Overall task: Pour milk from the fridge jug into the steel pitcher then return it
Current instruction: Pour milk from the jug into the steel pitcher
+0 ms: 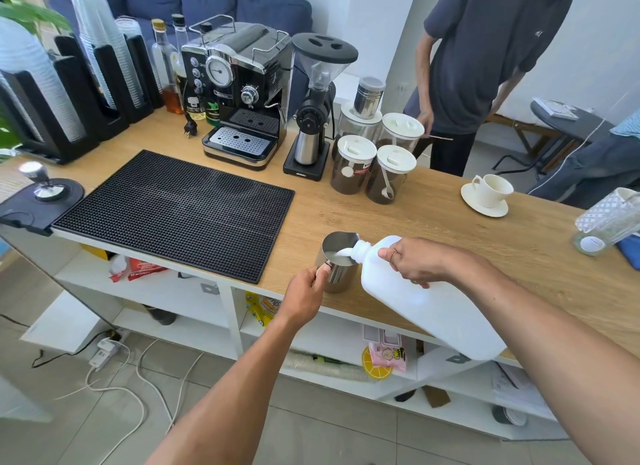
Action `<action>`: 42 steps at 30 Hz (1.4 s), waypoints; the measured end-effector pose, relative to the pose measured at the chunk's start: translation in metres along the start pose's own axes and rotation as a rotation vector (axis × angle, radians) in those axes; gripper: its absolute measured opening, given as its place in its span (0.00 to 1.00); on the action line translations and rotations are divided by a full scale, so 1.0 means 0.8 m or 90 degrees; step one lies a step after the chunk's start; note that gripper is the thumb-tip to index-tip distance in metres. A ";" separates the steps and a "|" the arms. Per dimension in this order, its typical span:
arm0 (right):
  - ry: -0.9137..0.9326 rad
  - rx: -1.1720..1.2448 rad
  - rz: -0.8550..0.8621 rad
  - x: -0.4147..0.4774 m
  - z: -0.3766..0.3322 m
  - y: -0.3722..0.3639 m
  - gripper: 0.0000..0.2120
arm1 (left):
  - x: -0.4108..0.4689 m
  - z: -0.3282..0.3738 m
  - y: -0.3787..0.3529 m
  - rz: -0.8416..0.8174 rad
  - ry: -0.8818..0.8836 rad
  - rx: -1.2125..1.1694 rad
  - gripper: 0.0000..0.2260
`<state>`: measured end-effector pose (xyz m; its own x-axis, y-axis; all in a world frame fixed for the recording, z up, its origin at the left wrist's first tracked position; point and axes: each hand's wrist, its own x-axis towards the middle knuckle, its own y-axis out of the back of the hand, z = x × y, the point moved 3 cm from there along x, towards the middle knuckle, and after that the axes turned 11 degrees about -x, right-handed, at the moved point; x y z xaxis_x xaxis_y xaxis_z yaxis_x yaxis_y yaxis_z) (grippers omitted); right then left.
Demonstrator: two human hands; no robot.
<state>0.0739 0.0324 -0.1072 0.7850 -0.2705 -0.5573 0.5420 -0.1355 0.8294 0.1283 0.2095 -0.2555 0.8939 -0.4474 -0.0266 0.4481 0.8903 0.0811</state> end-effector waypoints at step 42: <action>-0.002 0.000 -0.018 0.008 -0.001 0.002 0.20 | -0.004 0.004 0.000 0.008 0.012 -0.016 0.20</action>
<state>0.0798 0.0315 -0.1094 0.7684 -0.2694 -0.5805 0.5643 -0.1427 0.8132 0.1257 0.2107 -0.2519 0.8995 -0.4346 -0.0442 0.4366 0.8979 0.0567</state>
